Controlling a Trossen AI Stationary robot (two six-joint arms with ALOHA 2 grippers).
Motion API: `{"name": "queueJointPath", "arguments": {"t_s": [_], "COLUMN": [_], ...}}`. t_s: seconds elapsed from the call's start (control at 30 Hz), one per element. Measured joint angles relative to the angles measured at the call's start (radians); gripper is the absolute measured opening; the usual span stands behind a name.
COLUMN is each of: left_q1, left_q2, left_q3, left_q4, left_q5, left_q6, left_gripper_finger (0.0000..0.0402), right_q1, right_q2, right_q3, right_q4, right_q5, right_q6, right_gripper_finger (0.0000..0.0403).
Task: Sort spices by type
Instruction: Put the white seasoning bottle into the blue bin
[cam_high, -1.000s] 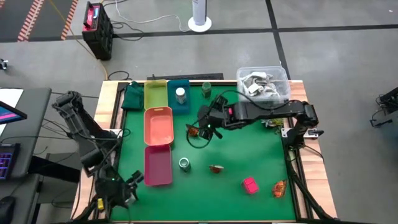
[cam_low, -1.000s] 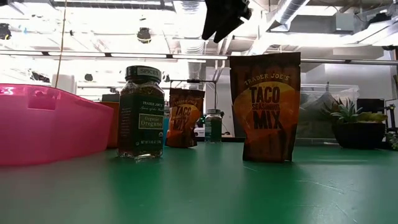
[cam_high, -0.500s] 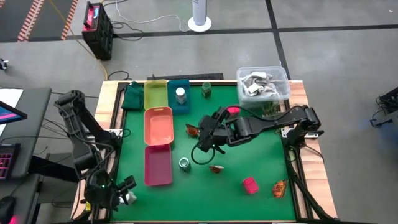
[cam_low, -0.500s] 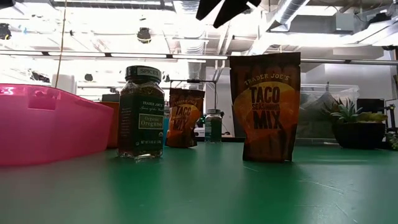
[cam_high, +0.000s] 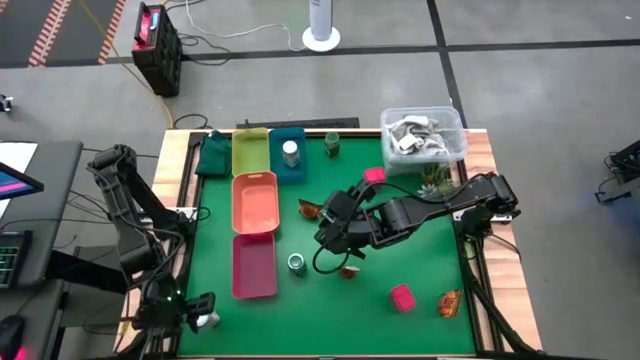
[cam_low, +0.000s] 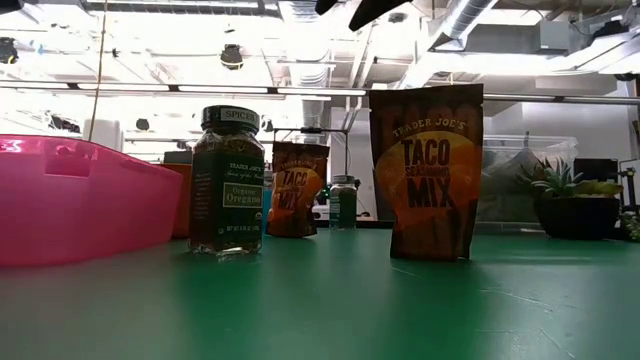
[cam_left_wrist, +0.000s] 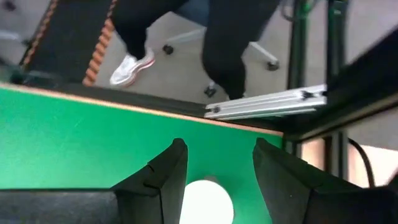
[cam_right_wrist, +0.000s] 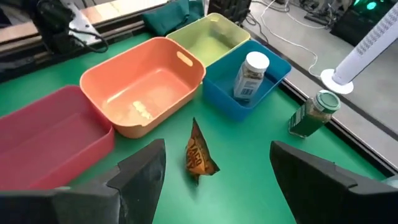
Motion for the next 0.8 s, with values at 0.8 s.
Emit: {"name": "queueJointPath", "arguments": {"t_s": [0.8], "left_q1": [0.097], "left_q2": [-0.002], "left_q3": [-0.092], "left_q4": [0.021], "left_q5": [0.077], "left_q6": [0.126], "left_gripper_finger": [0.0179], "right_q1": [0.019], "right_q2": [0.001], "right_q3": [0.000], "right_q4": [0.016], "right_q5": [0.027], "right_q6": [0.147], "right_gripper_finger": [0.0317]}}
